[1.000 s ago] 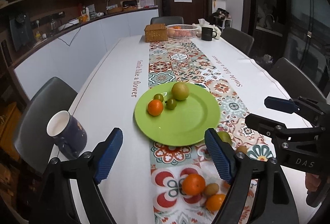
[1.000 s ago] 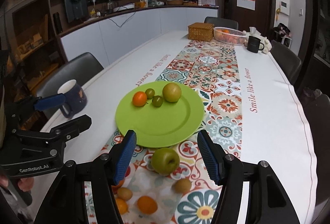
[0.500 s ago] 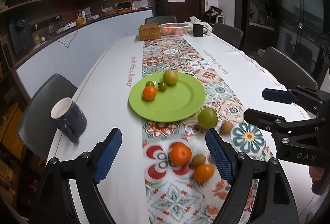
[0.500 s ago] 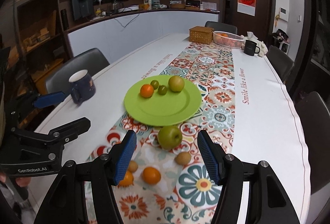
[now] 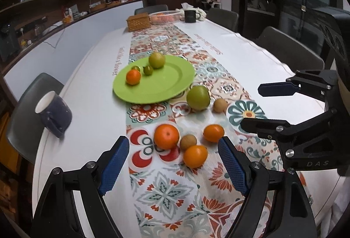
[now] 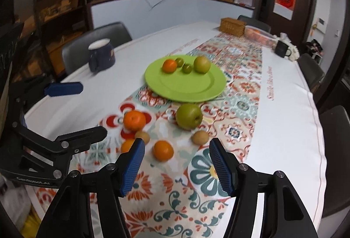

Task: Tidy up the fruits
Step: 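Withdraw both open tools back toward the remaining fruit, then grasp a mandarin orange with the left tool while the right tool grasps another orange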

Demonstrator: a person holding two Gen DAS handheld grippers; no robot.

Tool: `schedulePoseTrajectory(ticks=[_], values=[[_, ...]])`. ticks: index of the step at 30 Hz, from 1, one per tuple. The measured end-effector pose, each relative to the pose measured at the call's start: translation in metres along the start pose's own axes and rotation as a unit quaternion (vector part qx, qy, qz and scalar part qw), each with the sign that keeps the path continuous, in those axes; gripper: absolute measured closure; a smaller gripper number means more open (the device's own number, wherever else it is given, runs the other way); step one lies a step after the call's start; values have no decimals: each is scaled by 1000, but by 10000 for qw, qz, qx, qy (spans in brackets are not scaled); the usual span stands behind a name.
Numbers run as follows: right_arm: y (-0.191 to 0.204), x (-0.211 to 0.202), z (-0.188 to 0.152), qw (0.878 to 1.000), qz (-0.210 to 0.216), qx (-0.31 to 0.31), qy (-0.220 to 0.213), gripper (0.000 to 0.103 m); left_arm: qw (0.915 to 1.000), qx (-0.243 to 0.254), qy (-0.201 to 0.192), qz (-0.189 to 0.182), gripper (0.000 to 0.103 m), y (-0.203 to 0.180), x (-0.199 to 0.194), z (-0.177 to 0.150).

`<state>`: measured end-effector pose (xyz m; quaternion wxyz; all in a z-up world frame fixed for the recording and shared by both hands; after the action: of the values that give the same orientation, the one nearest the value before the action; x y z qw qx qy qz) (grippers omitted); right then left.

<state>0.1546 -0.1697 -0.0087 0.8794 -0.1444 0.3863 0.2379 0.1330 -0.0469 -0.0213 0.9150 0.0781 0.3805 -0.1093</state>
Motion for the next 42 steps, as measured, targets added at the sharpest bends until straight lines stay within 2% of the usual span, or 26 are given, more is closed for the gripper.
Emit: schedulePoseTrajectory(ticks=[11, 18, 27, 35, 40, 42], values=[[6, 39, -16, 9971, 194, -465, 565, 41, 9988, 199, 363, -279, 20, -3, 32, -16], [8, 60, -17, 9945, 257, -664, 768, 42, 9967, 179, 647, -451, 26, -3, 55, -20], [10, 79, -14, 9924, 425, -754, 875, 47, 9938, -11, 844, -724, 42, 0, 71, -25], [7, 93, -11, 9923, 609, -565, 917, 57, 9904, -290, 878, -1025, 68, -4, 75, -25], [10, 95, -13, 9920, 717, -491, 920, 71, 9903, -300, 862, -1046, 69, -6, 75, -25], [9, 95, -14, 9926, 690, -441, 894, 71, 9904, -345, 863, -1021, 69, -5, 75, -25]])
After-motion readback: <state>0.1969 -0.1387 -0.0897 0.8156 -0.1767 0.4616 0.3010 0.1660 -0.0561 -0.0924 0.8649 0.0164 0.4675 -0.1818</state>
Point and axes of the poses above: each gripper's, at about its wrist camera, not at the fingertips, and x roughly the way its jaws point, y to its left, z to its top, the point moved 1 cm from there along x, roughly the way its jaws point, and after that the axes turned 2 degrees about -x, right-handed, at the moved point
